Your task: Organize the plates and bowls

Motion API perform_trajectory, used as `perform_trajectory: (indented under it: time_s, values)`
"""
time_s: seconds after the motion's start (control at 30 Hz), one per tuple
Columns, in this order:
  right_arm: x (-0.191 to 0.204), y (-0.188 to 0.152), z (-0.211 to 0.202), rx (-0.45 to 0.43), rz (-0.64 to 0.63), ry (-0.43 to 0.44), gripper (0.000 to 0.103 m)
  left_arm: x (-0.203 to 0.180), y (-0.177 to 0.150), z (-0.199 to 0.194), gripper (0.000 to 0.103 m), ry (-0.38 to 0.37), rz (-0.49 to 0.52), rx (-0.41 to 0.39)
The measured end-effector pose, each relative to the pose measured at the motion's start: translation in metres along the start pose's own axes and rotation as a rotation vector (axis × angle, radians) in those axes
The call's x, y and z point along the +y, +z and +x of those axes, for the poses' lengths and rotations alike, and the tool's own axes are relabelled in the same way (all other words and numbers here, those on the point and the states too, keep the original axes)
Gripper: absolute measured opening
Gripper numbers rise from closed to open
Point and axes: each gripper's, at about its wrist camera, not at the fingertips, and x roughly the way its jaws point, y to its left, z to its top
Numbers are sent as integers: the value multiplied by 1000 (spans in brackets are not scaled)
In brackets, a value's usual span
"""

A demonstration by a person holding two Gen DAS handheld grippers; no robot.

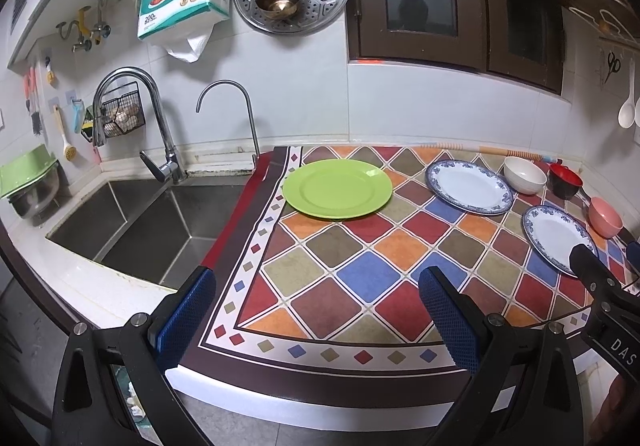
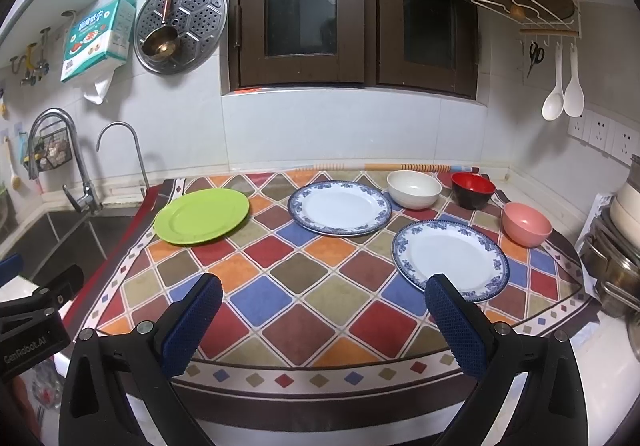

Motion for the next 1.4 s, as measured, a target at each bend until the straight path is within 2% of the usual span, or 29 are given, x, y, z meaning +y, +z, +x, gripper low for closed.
perform_trajectory:
  time_s: [0.57,0.73,1.0,1.3,1.4]
  values:
    - [0,3,19,4,-29,35,103,-9,6,11,103,47,-12,23]
    - [1,8,29,7,-66,73,103,-12,7,16,103,75,-30,29]
    - [8,11,58,67,-70,153,103,-2,12,33,103,125,-40,66]
    - [41,32,93,68,-47,137,103,27,46,76,103,94,1,27]
    - [56,40,104,60,-35,124,103,40,58,96,102,65,26,41]
